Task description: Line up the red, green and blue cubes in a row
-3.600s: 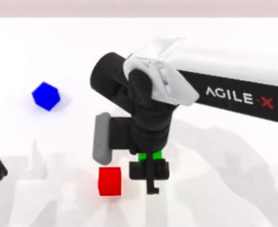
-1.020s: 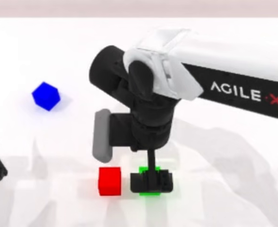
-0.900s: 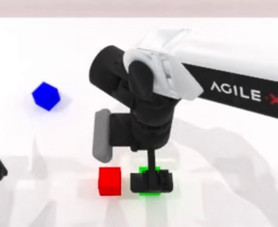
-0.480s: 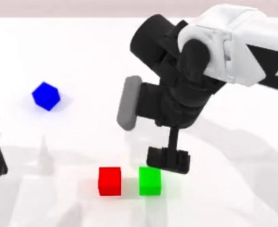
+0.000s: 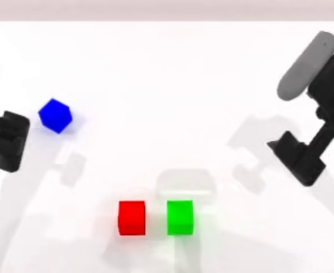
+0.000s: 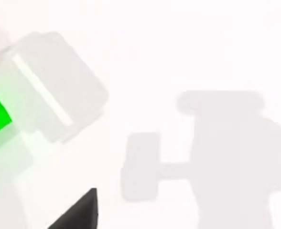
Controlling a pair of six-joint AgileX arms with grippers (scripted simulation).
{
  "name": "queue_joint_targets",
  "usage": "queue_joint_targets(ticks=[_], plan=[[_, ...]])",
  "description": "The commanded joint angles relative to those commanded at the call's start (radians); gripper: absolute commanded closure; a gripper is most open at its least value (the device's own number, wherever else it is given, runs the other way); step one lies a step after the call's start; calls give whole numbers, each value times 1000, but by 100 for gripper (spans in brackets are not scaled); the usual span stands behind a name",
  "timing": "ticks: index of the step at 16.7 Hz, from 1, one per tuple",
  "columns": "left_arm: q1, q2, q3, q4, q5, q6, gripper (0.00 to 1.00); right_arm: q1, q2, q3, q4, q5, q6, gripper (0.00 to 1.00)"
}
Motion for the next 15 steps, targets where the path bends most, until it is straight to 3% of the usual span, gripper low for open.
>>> queue_joint_targets(ticks=[8, 15], plan=[[-27, 971, 715, -514, -22, 141, 0, -298, -755, -625, 393, 15, 230, 0], [4, 1369, 1154, -603, -58, 209, 0, -468, -1185, -981, 640, 45, 383, 0]])
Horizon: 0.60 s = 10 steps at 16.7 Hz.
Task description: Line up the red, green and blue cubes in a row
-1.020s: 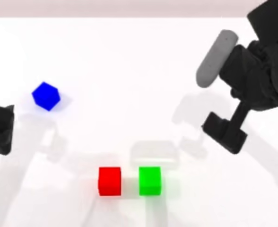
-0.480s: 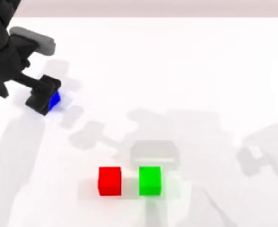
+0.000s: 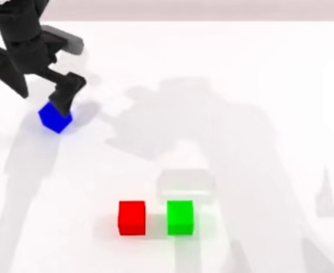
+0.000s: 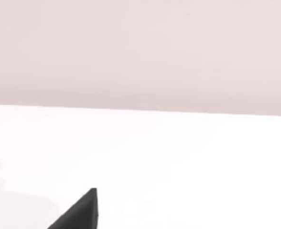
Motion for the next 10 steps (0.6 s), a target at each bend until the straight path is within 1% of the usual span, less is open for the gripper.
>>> queue_joint_targets(ticks=[3, 10], plan=[[9, 28, 64, 18, -7, 10, 0, -25, -57, -51, 40, 6, 25, 0], [6, 27, 46, 34, -7, 7, 0, -26, -58, -52, 41, 6, 26, 0]])
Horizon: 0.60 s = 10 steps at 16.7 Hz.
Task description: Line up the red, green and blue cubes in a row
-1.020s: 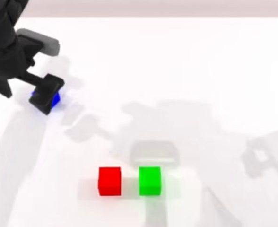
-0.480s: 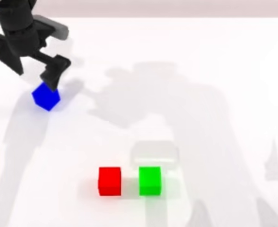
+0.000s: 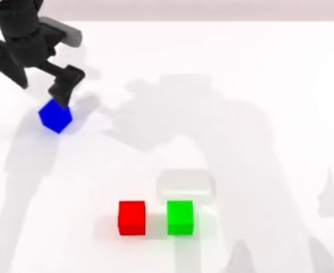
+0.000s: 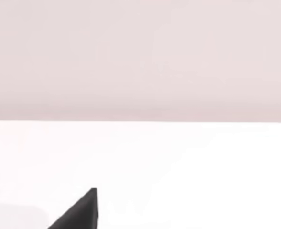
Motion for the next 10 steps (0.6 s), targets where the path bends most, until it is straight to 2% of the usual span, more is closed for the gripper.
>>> queue_joint_targets(ticks=[6, 10], plan=[[4, 44, -169, 223, 0, 3, 0, 0, 0, 0, 0, 0, 0, 0], [5, 56, -204, 262, 0, 4, 0, 0, 0, 0, 0, 0, 0, 0]])
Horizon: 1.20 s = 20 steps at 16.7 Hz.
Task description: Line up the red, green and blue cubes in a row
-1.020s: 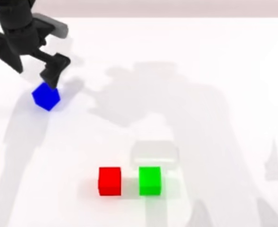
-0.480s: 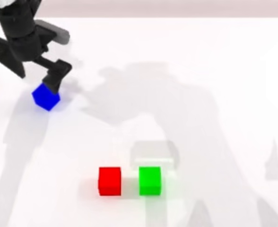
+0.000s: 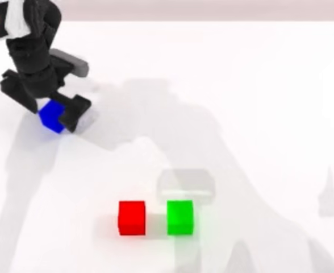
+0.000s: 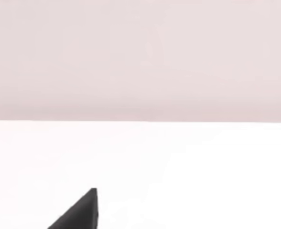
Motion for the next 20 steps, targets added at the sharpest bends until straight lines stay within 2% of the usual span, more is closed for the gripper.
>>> queue_joint_targets(ticks=[2, 15, 20], plan=[[0, 0, 0, 0, 0, 0, 0, 0, 0, 0, 0, 0, 0, 0], [0, 0, 0, 0, 0, 0, 98, 0, 0, 0, 0, 0, 0, 0], [0, 0, 0, 0, 0, 0, 100, 0, 0, 0, 0, 0, 0, 0]])
